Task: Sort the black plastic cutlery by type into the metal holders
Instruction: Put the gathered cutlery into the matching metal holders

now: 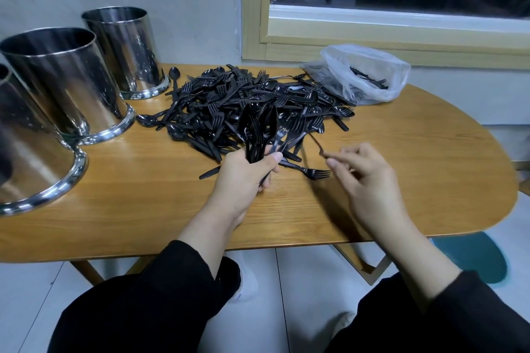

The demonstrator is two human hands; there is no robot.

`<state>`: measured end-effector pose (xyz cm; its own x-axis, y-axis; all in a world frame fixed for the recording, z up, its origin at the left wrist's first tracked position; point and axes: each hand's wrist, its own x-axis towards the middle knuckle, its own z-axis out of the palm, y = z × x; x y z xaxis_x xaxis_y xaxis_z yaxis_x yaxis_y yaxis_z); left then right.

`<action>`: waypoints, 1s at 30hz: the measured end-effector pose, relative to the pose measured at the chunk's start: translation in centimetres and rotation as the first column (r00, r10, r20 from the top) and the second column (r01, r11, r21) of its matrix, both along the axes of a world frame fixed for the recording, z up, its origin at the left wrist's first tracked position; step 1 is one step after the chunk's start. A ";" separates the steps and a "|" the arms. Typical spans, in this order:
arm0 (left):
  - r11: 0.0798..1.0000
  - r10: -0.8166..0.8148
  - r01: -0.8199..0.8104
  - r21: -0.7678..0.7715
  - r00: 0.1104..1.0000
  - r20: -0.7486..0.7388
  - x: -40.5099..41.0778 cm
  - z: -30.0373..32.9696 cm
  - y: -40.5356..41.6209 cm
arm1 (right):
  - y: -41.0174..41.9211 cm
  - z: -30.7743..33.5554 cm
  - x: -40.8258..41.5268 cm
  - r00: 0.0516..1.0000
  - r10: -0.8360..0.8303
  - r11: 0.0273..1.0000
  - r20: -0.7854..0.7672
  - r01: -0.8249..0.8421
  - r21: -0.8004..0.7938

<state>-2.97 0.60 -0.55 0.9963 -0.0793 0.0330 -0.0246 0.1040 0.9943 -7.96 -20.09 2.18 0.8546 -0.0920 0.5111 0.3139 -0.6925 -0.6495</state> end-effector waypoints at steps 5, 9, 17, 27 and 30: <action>0.999 0.036 -0.036 -0.004 0.999 0.017 0.2 -0.1 0.0 | 0.0 4.6 0.8 1.000 -0.015 0.949 0.008 0.012 0.316; 0.998 0.056 -0.056 -0.030 0.998 0.015 0.2 -0.1 0.0 | 0.4 6.0 1.5 0.998 0.013 0.935 -0.055 0.008 0.354; 0.996 0.046 -0.047 -0.081 0.999 -0.015 0.2 -0.1 -0.1 | 1.9 6.6 2.2 0.943 0.201 0.822 -0.265 -0.015 0.570; 1.000 -0.021 0.021 -0.013 1.000 0.017 -0.5 0.7 0.0 | 3.0 6.3 4.5 0.980 -0.039 0.995 -0.194 0.055 0.078; 0.999 -0.032 0.032 -0.016 0.999 0.031 -0.5 0.8 0.0 | 3.2 5.8 5.6 0.982 -0.088 0.996 -0.165 0.088 -0.007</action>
